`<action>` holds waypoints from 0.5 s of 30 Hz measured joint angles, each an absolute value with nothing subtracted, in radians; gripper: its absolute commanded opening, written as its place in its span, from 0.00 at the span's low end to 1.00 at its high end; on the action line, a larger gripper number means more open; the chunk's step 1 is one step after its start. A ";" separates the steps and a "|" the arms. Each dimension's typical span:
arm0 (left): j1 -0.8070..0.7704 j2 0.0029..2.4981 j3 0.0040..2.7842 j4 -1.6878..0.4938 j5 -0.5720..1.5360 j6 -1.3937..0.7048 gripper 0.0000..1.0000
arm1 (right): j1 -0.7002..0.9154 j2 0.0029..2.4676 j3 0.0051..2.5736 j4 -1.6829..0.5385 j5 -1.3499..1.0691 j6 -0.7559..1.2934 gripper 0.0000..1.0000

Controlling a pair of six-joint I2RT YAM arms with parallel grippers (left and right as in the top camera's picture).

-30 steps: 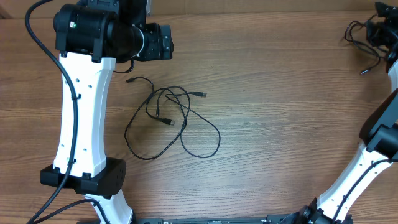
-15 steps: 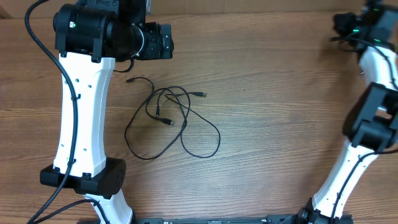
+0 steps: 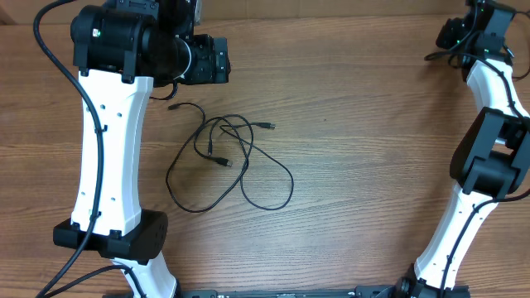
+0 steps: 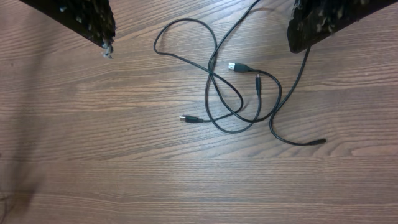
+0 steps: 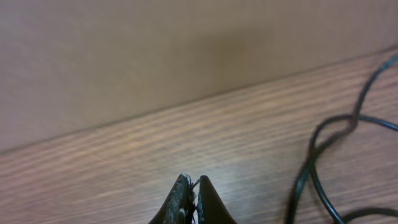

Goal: Untangle cables

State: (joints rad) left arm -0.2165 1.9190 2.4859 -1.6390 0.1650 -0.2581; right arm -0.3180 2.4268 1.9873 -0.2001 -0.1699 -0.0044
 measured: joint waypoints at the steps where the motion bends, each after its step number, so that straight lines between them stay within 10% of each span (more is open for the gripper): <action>1: -0.216 1.919 2.486 -1.639 0.165 -0.258 0.88 | -0.320 2.437 1.987 -0.199 -0.164 -0.008 0.04; 15: -0.216 1.919 2.486 -1.639 0.165 -0.258 0.88 | -0.304 2.547 1.987 -0.196 -0.137 -0.023 0.04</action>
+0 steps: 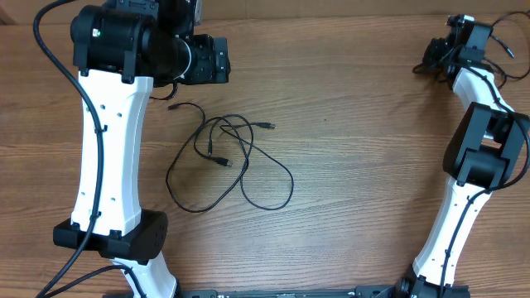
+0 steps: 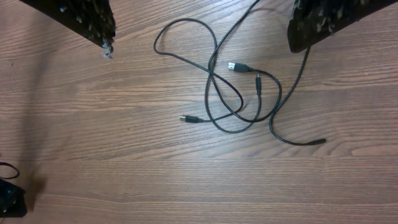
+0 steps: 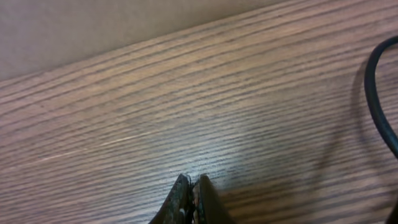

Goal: Untangle cables

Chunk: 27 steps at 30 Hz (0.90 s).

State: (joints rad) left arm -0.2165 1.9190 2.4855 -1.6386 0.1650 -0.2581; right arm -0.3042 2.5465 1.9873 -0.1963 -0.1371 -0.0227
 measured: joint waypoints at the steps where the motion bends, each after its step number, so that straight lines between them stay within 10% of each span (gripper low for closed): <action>1: -0.216 1.919 2.486 -1.639 0.165 -0.258 0.88 | -0.304 2.547 1.987 -0.196 -0.135 -0.023 0.04; 27: -0.216 1.919 2.486 -1.622 0.165 -0.258 0.82 | -0.323 2.585 1.988 -0.153 -0.043 -0.007 0.04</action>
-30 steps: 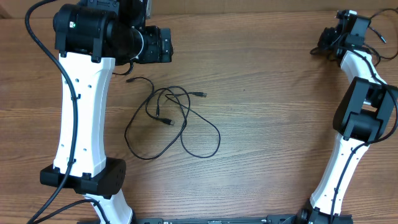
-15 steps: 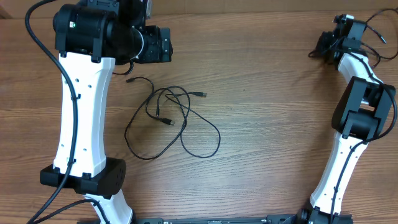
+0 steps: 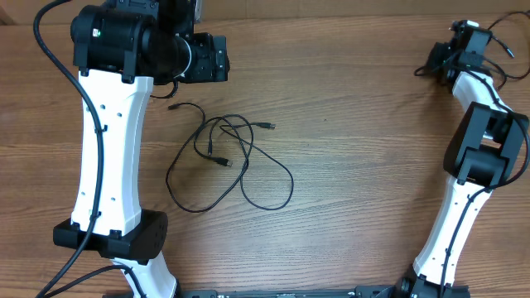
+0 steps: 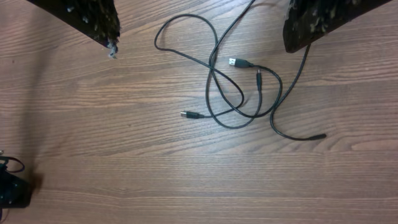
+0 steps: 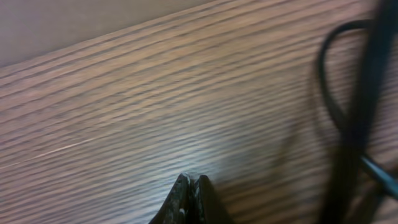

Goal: Untangle cables

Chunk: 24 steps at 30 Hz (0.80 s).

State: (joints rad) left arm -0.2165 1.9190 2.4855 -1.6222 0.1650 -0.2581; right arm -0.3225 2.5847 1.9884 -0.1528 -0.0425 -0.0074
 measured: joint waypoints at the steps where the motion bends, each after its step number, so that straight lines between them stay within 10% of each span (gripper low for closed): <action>1: -0.216 1.919 2.486 -1.620 0.165 -0.258 0.82 | -0.331 2.585 1.988 -0.152 -0.038 -0.007 0.04; 24: -0.216 1.919 2.486 -1.615 0.165 -0.259 0.80 | -0.472 2.595 1.988 -0.115 -0.019 -0.004 0.04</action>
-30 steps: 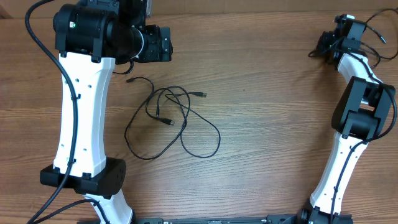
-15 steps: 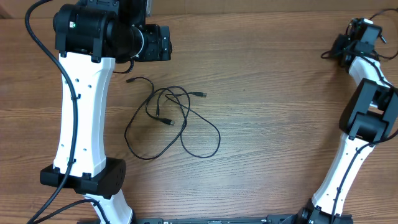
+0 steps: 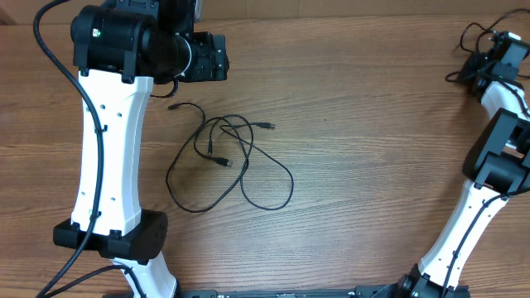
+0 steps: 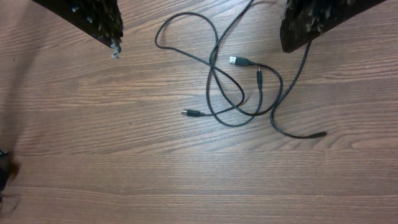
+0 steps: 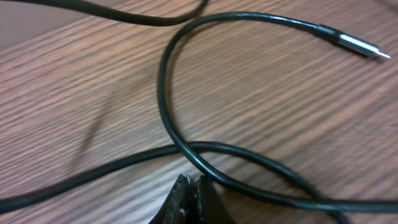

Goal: Untangle cables

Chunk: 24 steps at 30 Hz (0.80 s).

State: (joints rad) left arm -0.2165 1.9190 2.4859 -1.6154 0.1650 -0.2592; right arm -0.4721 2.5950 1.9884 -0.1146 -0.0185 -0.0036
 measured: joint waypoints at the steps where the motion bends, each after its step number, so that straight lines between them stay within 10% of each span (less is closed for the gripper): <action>1: -0.216 1.919 2.486 -1.615 0.165 -0.259 0.81 | -0.478 2.595 1.988 -0.115 -0.018 -0.004 0.04; 24: -0.216 1.919 2.486 -1.581 0.165 -0.259 0.79 | -0.403 2.508 1.988 -0.356 -0.079 0.112 0.04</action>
